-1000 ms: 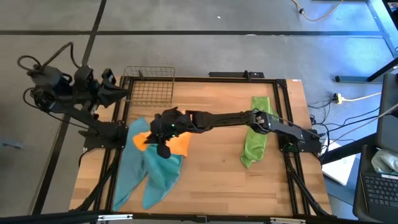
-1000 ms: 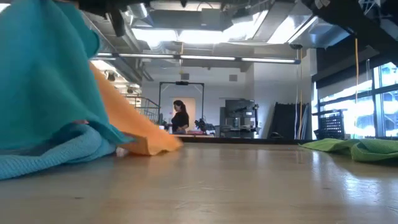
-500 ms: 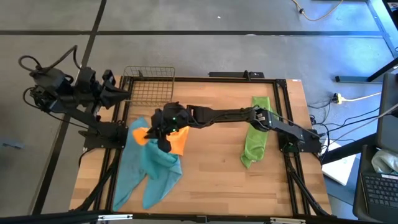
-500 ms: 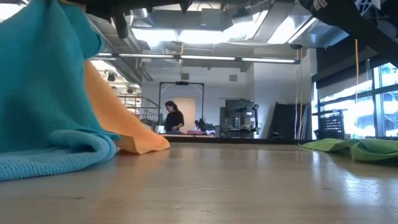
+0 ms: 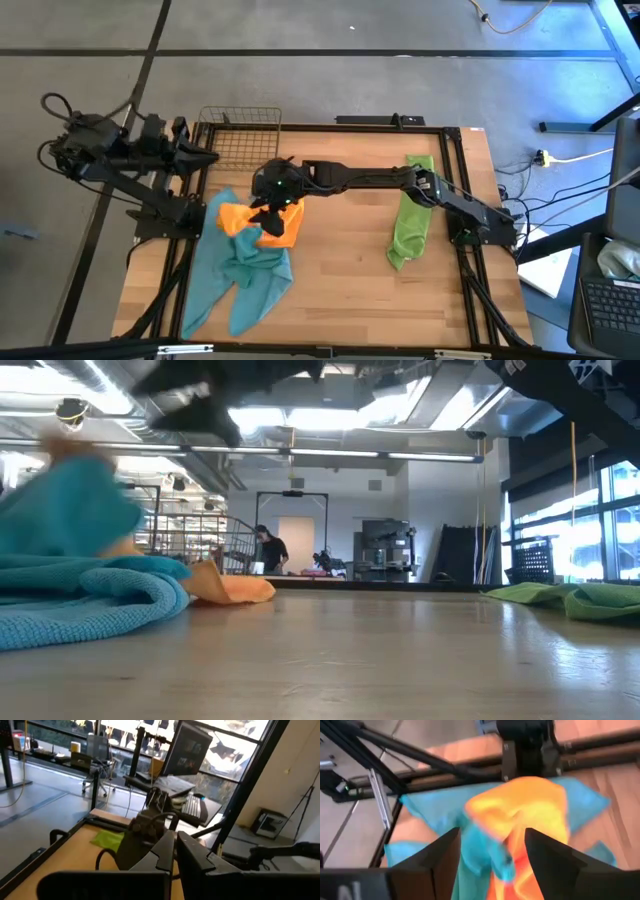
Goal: Fold microfiber towels
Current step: Fold the green microfiber cloth
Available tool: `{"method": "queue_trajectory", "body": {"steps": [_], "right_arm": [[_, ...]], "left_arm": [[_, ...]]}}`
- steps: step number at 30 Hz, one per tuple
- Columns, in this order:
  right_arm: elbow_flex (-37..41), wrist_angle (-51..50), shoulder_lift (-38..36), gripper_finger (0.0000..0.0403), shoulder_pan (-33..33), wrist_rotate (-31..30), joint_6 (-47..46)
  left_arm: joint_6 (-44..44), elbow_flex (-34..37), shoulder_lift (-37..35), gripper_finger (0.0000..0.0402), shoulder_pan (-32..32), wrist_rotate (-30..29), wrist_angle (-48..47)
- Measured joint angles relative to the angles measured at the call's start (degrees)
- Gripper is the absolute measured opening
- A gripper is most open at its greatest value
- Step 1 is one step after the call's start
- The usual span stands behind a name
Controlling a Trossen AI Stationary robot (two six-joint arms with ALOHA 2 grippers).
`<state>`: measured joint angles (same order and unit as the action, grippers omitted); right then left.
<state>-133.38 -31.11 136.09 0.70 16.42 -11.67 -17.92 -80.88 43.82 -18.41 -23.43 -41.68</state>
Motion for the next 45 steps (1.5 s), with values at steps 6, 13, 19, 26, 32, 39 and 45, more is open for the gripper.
{"method": "queue_trajectory", "body": {"steps": [6,13,19,26,32,39,45], "right_arm": [[-0.1,-13.9,-3.5,0.0225,1.8,0.2,2.9],[2.0,-40.2,-3.9,0.0209,3.3,-3.2,15.5],[11.3,-49.4,-7.6,0.0192,5.7,-3.1,15.7],[35.3,-42.4,-22.5,0.0183,8.0,-2.7,8.6],[58.1,-35.2,-38.3,0.0183,8.5,0.6,-5.2],[75.4,-32.1,-52.5,0.0193,4.0,4.5,-24.7],[82.9,-24.4,-59.4,0.0223,-0.2,3.3,-35.2]], "left_arm": [[0.0,0.0,2.4,0.0014,0.0,-0.4,-3.1],[-1.5,0.0,7.4,0.0014,0.0,-2.0,-7.5],[-4.6,0.0,12.4,0.0014,0.0,-1.1,-11.6],[-6.4,4.6,14.8,0.0014,1.0,2.1,-7.7],[-7.5,13.7,14.7,0.0014,4.8,7.2,5.5],[-7.2,17.6,16.2,0.0014,10.3,11.0,18.2],[-7.0,17.6,16.2,0.0014,13.3,11.1,18.7]]}}
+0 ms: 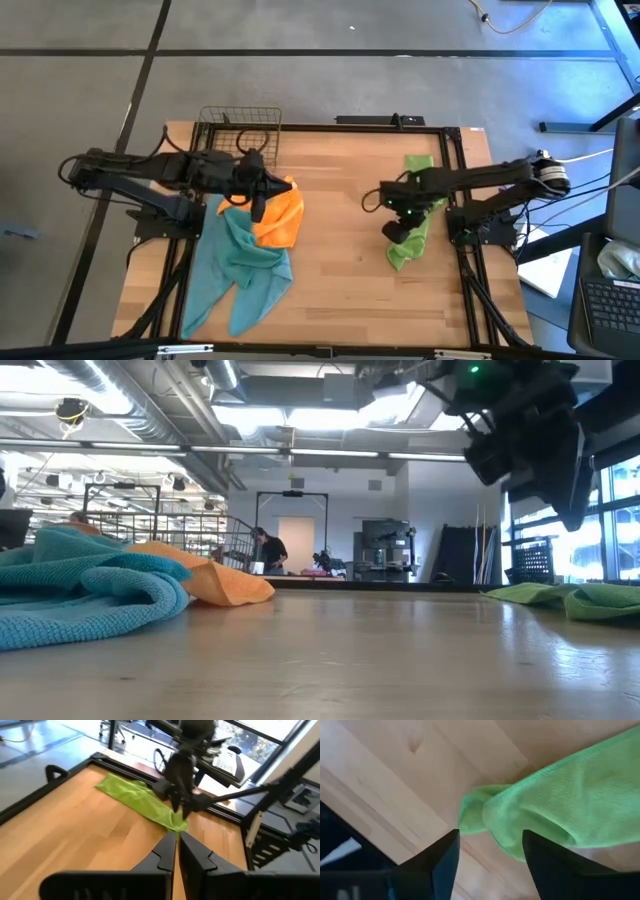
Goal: Fold microfiber towels
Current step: Fold the green microfiber cloth
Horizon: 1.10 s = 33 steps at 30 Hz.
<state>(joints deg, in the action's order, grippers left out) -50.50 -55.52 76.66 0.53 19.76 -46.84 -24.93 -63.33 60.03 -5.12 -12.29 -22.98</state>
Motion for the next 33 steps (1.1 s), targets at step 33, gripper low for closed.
{"method": "queue_trajectory", "body": {"steps": [33], "right_arm": [[6.7,9.2,8.2,0.0086,-5.1,-4.5,-15.4]], "left_arm": [[1.5,0.0,-7.5,0.0014,-3.6,2.8,-9.3]]}}
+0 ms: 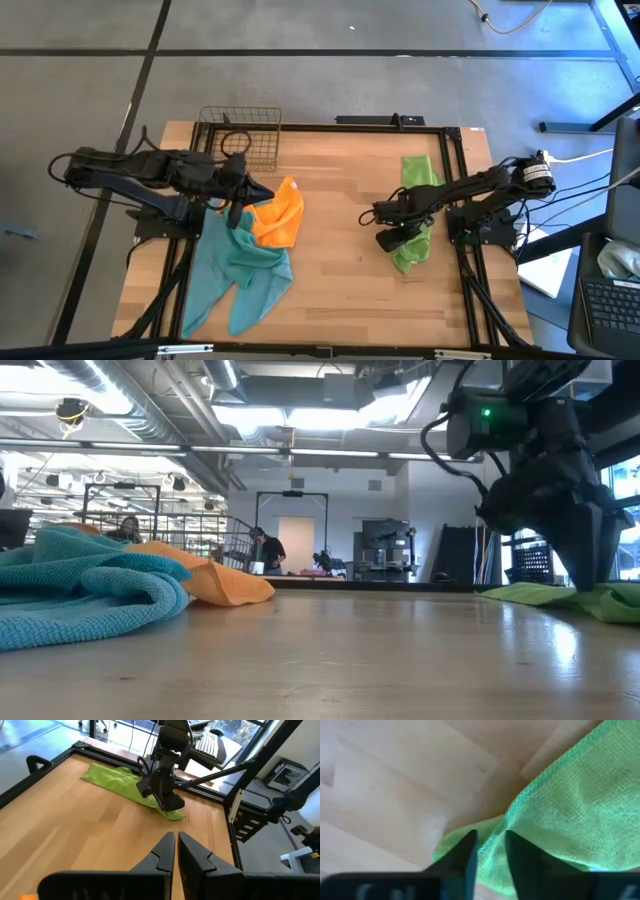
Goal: Fold microfiber towels
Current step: Fold the green microfiber cloth
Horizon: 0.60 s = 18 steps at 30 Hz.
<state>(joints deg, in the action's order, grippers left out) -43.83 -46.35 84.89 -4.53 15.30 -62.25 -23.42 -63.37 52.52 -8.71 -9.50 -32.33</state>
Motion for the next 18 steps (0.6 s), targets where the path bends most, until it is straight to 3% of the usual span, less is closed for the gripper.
{"method": "queue_trajectory", "body": {"steps": [5,12,18], "right_arm": [[0.0,0.0,-1.8,0.0009,-0.2,3.0,1.1],[-3.6,6.7,-3.2,0.0006,1.6,1.3,0.4],[-8.9,23.2,-2.0,0.0004,6.7,-5.4,-1.6]], "left_arm": [[-0.1,0.0,-3.8,0.0014,0.0,0.0,-0.5],[-0.4,0.0,-7.9,0.0014,0.0,-2.0,-2.1],[0.0,0.0,-9.9,0.0014,0.0,-3.5,-5.8]]}}
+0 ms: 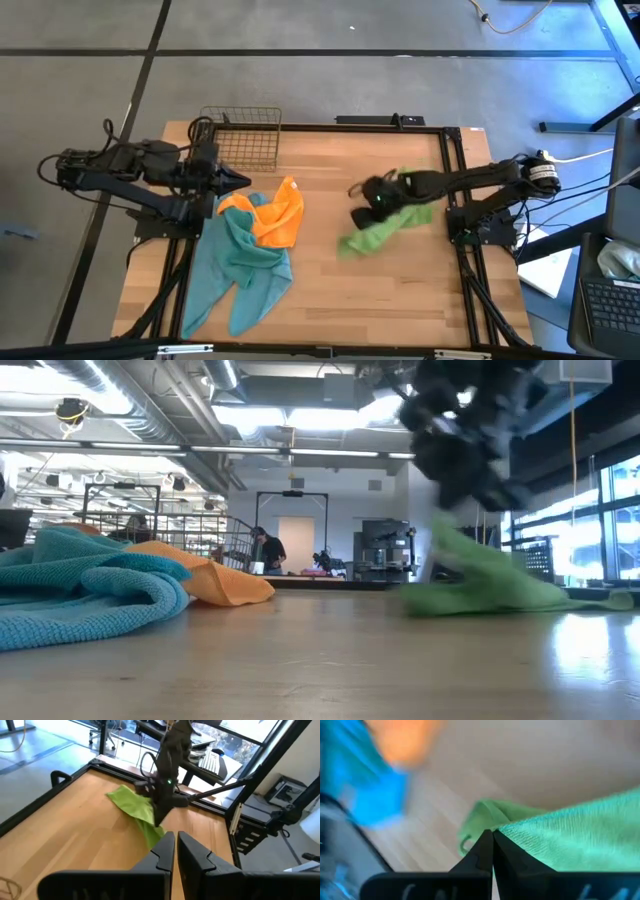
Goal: Fold microfiber towels
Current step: Fold the green microfiber cloth
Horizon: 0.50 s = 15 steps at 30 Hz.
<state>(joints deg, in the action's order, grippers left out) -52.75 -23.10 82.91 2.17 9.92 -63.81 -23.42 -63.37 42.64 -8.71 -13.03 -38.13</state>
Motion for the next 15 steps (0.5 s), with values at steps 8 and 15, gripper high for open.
{"method": "queue_trajectory", "body": {"steps": [8,15], "right_arm": [[-14.0,6.5,10.3,0.0003,6.3,3.5,10.7],[-36.8,-9.7,22.0,0.0002,9.1,7.3,26.0]], "left_arm": [[0.0,0.0,-0.9,0.0014,0.0,0.0,-0.9],[-0.4,0.0,-1.2,0.0014,0.0,0.0,-0.9]]}}
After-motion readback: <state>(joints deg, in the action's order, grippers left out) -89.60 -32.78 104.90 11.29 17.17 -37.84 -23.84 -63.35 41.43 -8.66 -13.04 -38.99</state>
